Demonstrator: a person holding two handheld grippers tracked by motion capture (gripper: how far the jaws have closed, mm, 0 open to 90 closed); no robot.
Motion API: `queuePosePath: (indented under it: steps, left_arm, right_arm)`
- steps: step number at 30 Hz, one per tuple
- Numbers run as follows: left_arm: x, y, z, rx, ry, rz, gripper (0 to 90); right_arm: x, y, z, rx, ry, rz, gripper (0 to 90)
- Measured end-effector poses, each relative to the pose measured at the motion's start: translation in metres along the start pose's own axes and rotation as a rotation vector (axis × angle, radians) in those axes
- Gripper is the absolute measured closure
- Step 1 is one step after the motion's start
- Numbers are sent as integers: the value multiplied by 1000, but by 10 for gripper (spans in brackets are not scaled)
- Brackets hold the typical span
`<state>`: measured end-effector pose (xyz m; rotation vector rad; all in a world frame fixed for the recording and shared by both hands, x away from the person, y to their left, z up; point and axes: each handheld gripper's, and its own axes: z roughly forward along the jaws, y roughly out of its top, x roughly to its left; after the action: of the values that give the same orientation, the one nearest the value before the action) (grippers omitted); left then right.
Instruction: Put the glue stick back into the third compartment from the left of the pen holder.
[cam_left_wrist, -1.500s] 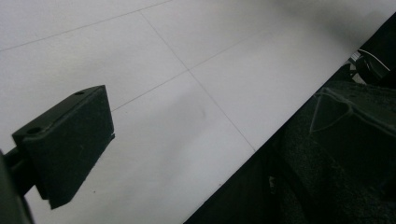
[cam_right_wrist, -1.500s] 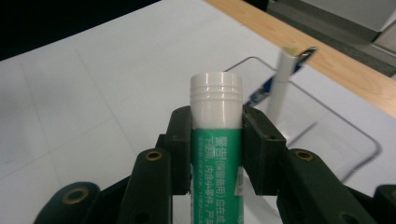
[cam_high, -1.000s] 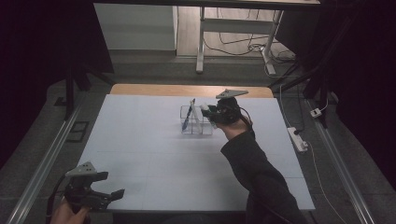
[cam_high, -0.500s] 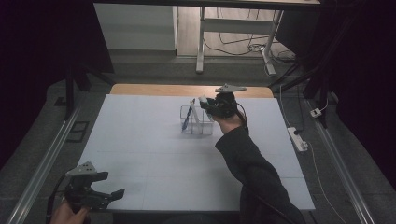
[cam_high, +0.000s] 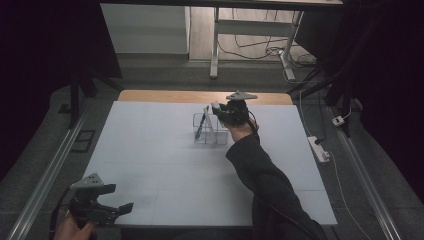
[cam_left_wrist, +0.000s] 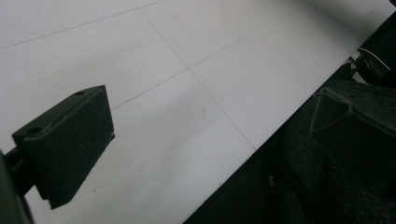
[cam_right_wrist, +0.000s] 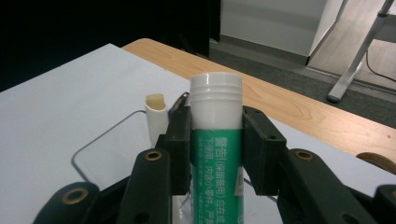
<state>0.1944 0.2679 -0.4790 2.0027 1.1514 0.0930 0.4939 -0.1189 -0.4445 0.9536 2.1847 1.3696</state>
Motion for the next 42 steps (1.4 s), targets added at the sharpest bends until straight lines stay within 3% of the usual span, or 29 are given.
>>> queuePosePath:
  steps: [9, 22, 30, 42]
  left_arm:
    - [0, 0, 0, 0, 0, 2, 0]
    - [-1, 0, 0, 2, 1, 6, 0]
    - [-1, 0, 0, 3, 2, 7, 0]
    - [-1, 0, 0, 3, 2, 7, 0]
  right_arm:
    - [-1, -9, 7, 16, 2, -15, 653]
    - [3, -12, 5, 47, -2, -50, 634]
    - [-2, -12, -1, 63, 2, -25, 556]
    - [2, -4, -9, 92, 15, -40, 332]
